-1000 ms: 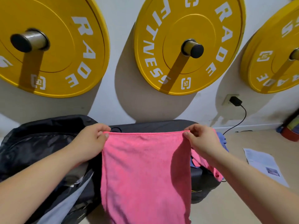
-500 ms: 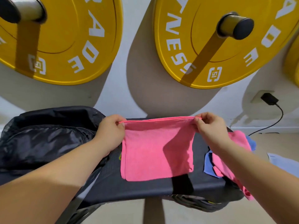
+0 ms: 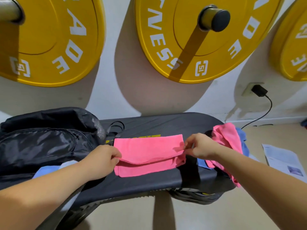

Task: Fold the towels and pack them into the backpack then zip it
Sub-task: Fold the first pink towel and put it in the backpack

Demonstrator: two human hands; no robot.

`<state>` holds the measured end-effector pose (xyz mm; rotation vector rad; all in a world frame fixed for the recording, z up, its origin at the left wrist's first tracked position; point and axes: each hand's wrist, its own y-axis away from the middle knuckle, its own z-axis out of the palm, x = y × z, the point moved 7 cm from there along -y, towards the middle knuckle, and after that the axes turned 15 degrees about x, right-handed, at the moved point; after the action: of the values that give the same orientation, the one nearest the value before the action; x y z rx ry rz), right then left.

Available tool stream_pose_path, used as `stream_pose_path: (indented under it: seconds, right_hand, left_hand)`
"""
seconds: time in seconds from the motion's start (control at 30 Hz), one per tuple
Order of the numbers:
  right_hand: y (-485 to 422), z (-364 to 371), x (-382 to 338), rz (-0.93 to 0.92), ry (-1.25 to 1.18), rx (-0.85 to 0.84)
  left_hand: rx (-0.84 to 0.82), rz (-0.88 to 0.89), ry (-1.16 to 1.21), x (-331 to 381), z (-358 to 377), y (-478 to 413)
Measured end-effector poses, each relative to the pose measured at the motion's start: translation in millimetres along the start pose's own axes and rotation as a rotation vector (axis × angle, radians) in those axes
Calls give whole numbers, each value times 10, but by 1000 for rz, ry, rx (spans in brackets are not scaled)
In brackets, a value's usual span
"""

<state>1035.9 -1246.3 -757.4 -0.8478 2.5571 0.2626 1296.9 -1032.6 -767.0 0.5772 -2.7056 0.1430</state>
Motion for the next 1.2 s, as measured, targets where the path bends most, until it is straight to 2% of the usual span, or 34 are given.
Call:
stream_pose_path:
  seconds: [0.13, 0.2, 0.27, 0.37, 0.5, 0.63, 0.87, 1.0, 1.2]
  right_hand:
    - [20, 163, 147, 141, -87, 40]
    - [30, 218, 205, 262, -185, 82]
    - [45, 271, 261, 380, -255, 101]
    - [103, 352, 314, 508, -343, 72]
    - [127, 467, 329, 533, -433, 18]
    - [146, 512, 319, 498, -497, -4]
    - [104, 648, 324, 478, -591, 75]
    - [120, 683, 313, 521, -613, 46]
    - [129, 668, 348, 484, -553, 75]
  left_hand:
    - [-190, 18, -205, 1, 193, 58]
    - [-192, 30, -259, 105, 209, 28]
    - [-153, 51, -244, 305, 228, -40]
    - [-123, 147, -74, 739, 368, -142]
    - [-193, 255, 14, 1168, 706, -235]
    - [-266, 275, -1, 1366, 949, -301]
    - [-275, 258, -15, 1315, 999, -363]
    - [-295, 250, -3, 1282, 1015, -349]
    - [-299, 264, 5, 1292, 1023, -336]
